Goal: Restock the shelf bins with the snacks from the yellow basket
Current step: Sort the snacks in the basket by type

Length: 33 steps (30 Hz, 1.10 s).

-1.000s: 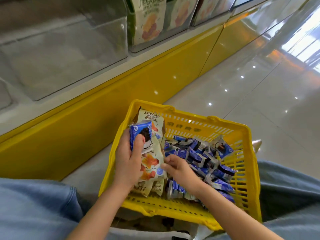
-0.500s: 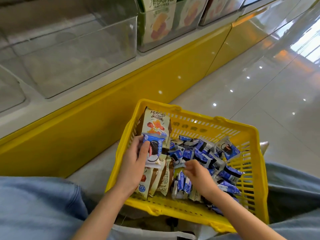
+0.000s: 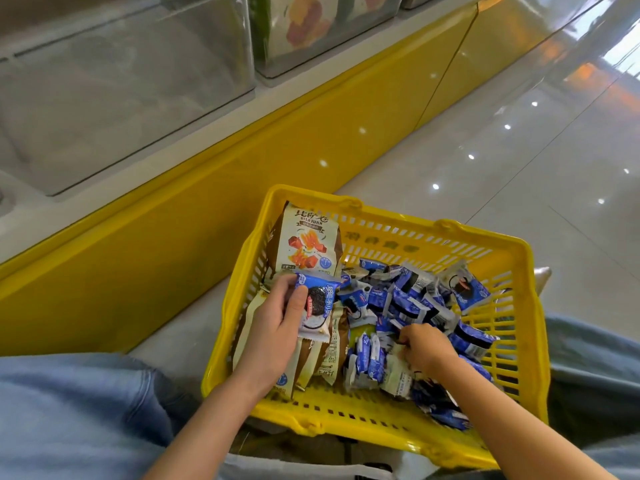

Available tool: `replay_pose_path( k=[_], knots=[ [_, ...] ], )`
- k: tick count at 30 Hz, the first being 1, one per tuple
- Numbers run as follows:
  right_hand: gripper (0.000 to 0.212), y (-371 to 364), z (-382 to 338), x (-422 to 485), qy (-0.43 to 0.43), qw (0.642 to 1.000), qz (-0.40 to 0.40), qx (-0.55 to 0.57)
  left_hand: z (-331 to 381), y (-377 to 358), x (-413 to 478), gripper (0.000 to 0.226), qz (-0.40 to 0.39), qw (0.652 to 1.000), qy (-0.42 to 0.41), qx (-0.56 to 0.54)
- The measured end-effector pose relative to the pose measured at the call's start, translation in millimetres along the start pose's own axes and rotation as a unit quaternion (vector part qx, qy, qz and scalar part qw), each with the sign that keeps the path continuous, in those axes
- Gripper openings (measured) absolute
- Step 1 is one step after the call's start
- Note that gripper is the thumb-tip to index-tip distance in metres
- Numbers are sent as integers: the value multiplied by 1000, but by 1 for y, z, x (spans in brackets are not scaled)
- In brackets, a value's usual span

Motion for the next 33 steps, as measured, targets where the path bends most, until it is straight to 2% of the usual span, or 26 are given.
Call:
replay_pose_path(
  k=[3,6,9,12,15,19,24,26,28,31,33],
  knots=[
    [18,13,15,-6,-9,993,37,113,-1,0,0,21,5,1000,1,-2],
    [14,31,25,-12,-14,964,72,257,0,-3,0,21,6,1000,-6,-3],
    [12,50,27,-19,-30,915,98,390,3,-5,-2,21,10,1000,-17,-5],
    [23,74,29,-29,-26,850,167,498,7,-5,-5,22,13,1000,-25,-11],
    [15,97,31,-41,-14,799,225,557,11,-2,-8,22,23,999,-29,-29],
    [23,126,21,-64,33,735,263,625,19,6,-11,26,70,996,-44,-45],
    [13,149,-23,-98,165,739,277,592,31,26,-12,25,161,983,-69,-50],
    [9,150,-47,-110,219,719,262,606,29,34,-9,15,179,981,-48,-49],
    [11,146,-73,-117,265,712,230,608,20,37,-4,11,164,982,1,-93],
    [16,136,-101,-121,311,760,171,545,14,31,-2,19,114,963,71,-234],
    [8,131,-109,-119,311,800,149,491,15,32,-1,34,109,959,72,-253]
  ],
)
Point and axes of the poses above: each hand's wrist, its own x-axis towards the middle knuckle, its own y-axis out of the back of the hand, z = x × y, the point moved 6 cm from there along x, towards the middle knuckle, and after that the axes turned 2 degrees about -y, right-handed, at the moved point
